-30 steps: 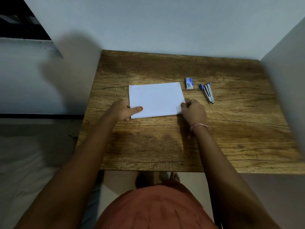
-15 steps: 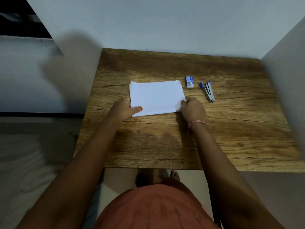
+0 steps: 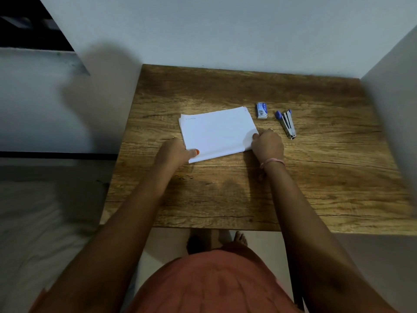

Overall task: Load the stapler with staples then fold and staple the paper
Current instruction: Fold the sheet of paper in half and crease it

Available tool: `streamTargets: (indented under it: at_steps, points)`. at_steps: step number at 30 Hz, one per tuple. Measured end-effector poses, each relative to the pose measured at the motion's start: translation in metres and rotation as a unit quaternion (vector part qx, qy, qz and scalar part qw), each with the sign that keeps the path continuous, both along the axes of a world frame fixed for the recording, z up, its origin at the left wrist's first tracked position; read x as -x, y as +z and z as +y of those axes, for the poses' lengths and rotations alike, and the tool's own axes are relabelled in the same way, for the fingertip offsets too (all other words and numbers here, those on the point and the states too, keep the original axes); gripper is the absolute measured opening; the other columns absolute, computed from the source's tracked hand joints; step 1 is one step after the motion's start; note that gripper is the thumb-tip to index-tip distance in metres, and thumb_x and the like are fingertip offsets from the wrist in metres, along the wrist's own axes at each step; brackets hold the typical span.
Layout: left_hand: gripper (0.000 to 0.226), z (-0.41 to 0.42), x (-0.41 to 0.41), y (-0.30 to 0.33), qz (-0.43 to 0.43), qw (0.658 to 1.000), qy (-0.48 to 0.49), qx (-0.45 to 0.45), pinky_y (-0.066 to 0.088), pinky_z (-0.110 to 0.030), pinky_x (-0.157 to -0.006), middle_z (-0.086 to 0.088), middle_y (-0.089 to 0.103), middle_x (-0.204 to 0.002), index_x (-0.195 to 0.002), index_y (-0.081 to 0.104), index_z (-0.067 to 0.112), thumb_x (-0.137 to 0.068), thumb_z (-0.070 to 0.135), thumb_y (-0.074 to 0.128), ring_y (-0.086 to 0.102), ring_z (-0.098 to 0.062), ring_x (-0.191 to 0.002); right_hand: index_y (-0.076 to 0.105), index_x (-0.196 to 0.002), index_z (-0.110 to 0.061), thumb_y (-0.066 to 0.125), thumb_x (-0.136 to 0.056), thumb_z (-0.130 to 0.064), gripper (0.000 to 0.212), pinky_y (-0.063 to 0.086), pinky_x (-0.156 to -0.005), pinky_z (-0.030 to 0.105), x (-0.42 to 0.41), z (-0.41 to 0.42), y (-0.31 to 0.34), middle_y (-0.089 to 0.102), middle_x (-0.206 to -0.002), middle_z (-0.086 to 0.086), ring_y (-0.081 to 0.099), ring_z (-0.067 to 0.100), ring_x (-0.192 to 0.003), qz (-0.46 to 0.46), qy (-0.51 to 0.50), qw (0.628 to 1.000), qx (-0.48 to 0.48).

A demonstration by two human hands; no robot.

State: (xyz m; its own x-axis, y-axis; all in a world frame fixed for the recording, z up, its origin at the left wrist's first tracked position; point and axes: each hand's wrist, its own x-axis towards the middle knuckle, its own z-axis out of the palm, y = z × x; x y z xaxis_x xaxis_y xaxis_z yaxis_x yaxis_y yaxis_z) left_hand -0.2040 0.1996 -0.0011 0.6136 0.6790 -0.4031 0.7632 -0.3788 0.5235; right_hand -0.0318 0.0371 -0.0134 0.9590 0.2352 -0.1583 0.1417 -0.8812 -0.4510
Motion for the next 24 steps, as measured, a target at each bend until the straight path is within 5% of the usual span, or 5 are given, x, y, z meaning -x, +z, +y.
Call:
streamTargets:
  at_steps: [5,10,15,24]
  points:
    - [0.039,0.001,-0.004,0.003,0.029,0.999,0.005,-0.025,0.042,-0.028,-0.060,-0.007,0.063,-0.088,-0.089,0.057,0.010,-0.077,0.043,0.073,0.062,-0.024,-0.081,0.059,-0.106,0.002,0.049,-0.093,-0.025,0.031,0.041,-0.075,0.032,-0.001,0.001,-0.002,0.064,-0.111,0.020,0.060,0.035,-0.102,-0.001,-0.003,1.000,0.004]
    - [0.068,-0.001,-0.013,0.009,0.014,0.984,-0.084,-0.159,0.047,-0.040,-0.093,-0.015,0.047,-0.132,-0.130,0.044,0.011,-0.075,0.031,0.078,0.047,-0.031,-0.120,0.052,-0.122,0.001,0.045,-0.096,-0.028,0.039,0.045,-0.092,0.044,0.005,0.004,-0.005,0.052,-0.126,0.019,0.054,0.035,-0.113,-0.019,-0.011,1.000,0.022]
    - [0.064,-0.004,-0.026,0.020,-0.024,0.959,-0.268,-0.088,0.047,-0.025,-0.077,-0.009,0.042,-0.131,-0.133,0.050,0.026,-0.082,-0.011,0.062,0.050,-0.023,-0.108,0.047,-0.126,-0.002,0.041,-0.098,-0.030,0.040,0.043,-0.096,0.047,0.014,0.005,-0.010,0.048,-0.131,0.017,0.053,0.033,-0.116,-0.063,-0.014,0.996,0.060]
    - [0.072,-0.006,-0.042,0.026,0.050,0.872,-0.463,-0.151,0.048,-0.036,-0.084,-0.007,0.049,-0.119,-0.139,0.044,0.038,-0.087,-0.011,0.053,0.051,-0.022,-0.099,0.048,-0.128,-0.003,0.039,-0.099,-0.029,0.040,0.036,-0.098,0.047,0.000,0.001,-0.014,0.046,-0.132,0.018,0.049,0.034,-0.119,-0.081,-0.004,0.995,0.065]
